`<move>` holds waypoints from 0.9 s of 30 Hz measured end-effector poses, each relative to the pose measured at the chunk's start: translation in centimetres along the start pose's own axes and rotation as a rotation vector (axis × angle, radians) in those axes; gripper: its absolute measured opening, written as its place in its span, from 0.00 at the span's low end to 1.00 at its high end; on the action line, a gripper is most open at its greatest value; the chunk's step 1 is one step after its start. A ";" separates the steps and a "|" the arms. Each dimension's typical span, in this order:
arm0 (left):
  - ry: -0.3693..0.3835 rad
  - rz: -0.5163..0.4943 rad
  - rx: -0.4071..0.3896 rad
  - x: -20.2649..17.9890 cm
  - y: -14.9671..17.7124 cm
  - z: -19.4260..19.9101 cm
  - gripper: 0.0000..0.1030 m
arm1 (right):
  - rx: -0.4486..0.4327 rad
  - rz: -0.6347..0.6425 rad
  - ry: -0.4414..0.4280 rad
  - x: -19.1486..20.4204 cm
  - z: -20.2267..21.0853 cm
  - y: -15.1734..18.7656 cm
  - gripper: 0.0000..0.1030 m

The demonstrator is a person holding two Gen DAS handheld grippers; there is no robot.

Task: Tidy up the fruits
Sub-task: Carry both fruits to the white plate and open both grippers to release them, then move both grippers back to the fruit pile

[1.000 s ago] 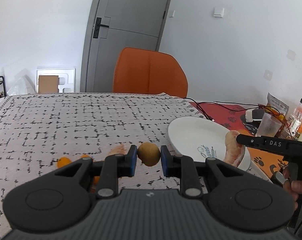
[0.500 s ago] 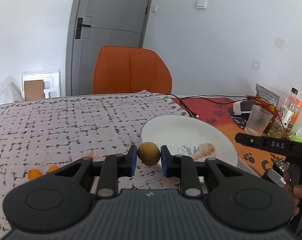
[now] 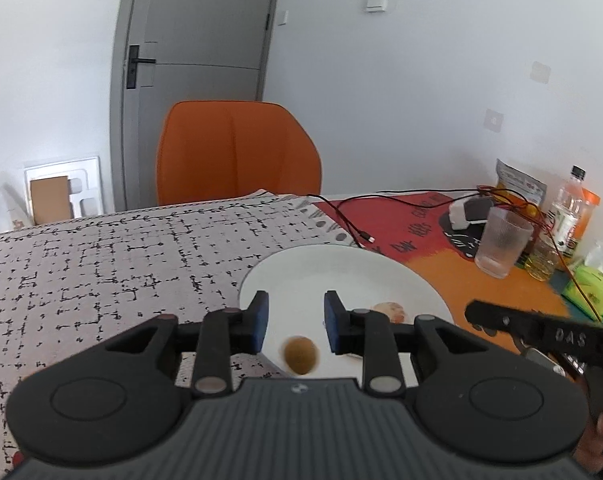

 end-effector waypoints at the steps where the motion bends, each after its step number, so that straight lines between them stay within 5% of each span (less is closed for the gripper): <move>1: -0.002 0.004 0.003 0.1 0.0 0.0 0.28 | 0.003 0.001 -0.002 0.1 0.0 0.1 0.36; 4: -0.020 0.010 0.009 0.6 0.1 0.3 0.37 | 0.011 0.005 -0.007 0.4 -0.1 0.3 0.44; 7: -0.056 0.007 0.004 1.4 0.3 1.0 0.58 | 0.011 0.013 -0.017 0.9 -0.3 0.4 0.54; 11: -0.087 0.023 -0.015 2.6 0.4 1.9 0.83 | -0.007 0.030 -0.006 1.7 -0.5 0.4 0.87; 14: -0.117 0.028 -0.040 3.5 0.5 2.8 0.89 | -0.019 0.041 0.000 2.4 -0.5 0.4 1.00; 27: -0.194 0.093 -0.039 7.6 2.0 5.5 0.92 | 0.014 0.041 0.000 4.6 -1.5 1.5 1.00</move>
Point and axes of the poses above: each gripper's, at about its wrist camera, not at the fingertips, and z roughly against the way its jaws point, x to its left, y to its underside, the point moved 3 cm from there along -z, roughly the way its jaws point, and after that the axes turned 8 degrees about -y, right-handed, at the moved point
